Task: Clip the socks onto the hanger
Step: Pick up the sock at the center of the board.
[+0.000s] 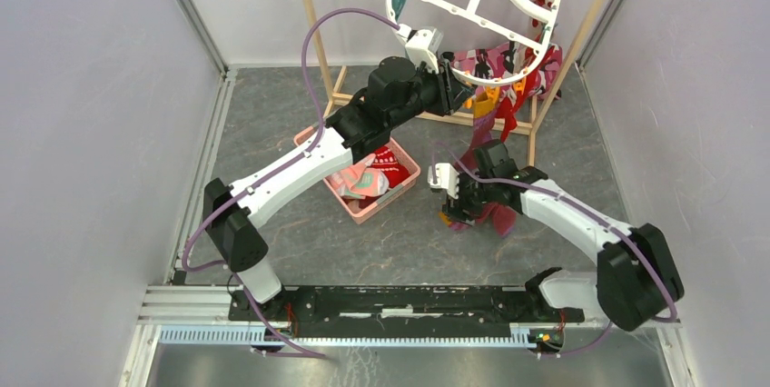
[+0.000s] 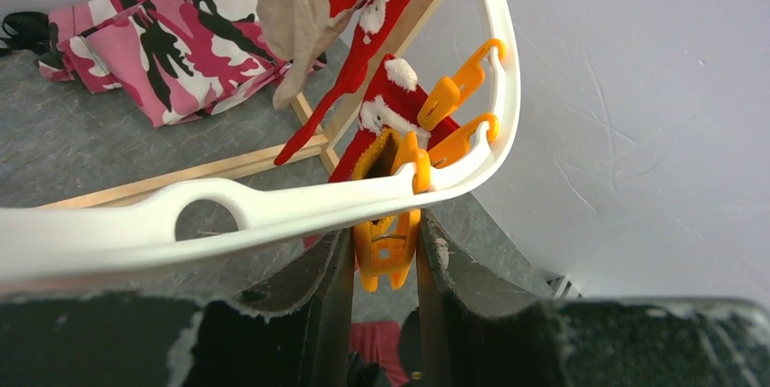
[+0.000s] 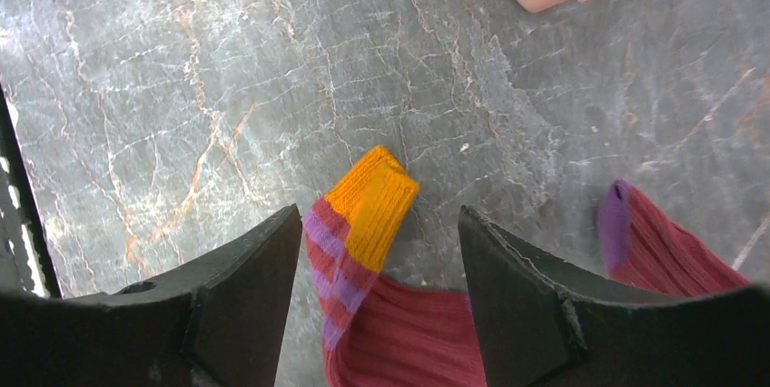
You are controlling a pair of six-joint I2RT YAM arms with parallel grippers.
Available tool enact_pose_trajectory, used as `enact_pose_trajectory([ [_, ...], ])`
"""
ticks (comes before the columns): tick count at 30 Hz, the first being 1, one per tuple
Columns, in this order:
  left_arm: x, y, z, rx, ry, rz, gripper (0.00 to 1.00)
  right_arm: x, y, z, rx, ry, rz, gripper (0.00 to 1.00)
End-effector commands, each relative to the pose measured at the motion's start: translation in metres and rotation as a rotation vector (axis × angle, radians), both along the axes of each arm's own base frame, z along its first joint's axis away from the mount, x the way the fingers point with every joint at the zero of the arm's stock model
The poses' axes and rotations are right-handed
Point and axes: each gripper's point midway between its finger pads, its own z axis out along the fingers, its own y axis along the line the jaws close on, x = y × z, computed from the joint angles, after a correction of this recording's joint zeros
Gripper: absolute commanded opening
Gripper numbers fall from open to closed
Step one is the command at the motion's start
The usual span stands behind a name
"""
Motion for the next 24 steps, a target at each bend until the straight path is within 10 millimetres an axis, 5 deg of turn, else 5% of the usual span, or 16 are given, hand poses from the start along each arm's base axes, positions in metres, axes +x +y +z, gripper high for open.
enact_pose_trajectory([
  [1,-0.009,0.000,0.013,-0.019,-0.029,-0.034,0.31,0.012,0.013,-0.001,0.028,0.057,-0.071,0.70],
  [7,-0.008,-0.001,0.014,-0.021,-0.031,-0.035,0.31,0.016,0.017,-0.009,0.009,0.082,-0.095,0.57],
  [9,-0.008,-0.001,0.014,-0.021,-0.031,-0.034,0.31,0.019,0.018,-0.007,0.016,0.067,-0.098,0.45],
  [13,-0.008,-0.002,0.014,-0.021,-0.031,-0.037,0.31,0.022,0.017,-0.002,0.015,0.042,-0.099,0.06],
  [15,-0.009,-0.002,0.014,-0.021,-0.031,-0.037,0.31,0.017,0.016,0.007,0.023,0.020,-0.068,0.00],
  [20,-0.009,0.001,0.017,-0.030,-0.035,-0.029,0.31,-0.009,0.016,0.079,0.234,-0.248,0.088,0.00],
  [24,-0.011,0.002,0.022,-0.052,-0.034,-0.030,0.31,-0.016,0.004,0.144,0.388,-0.587,0.043,0.00],
])
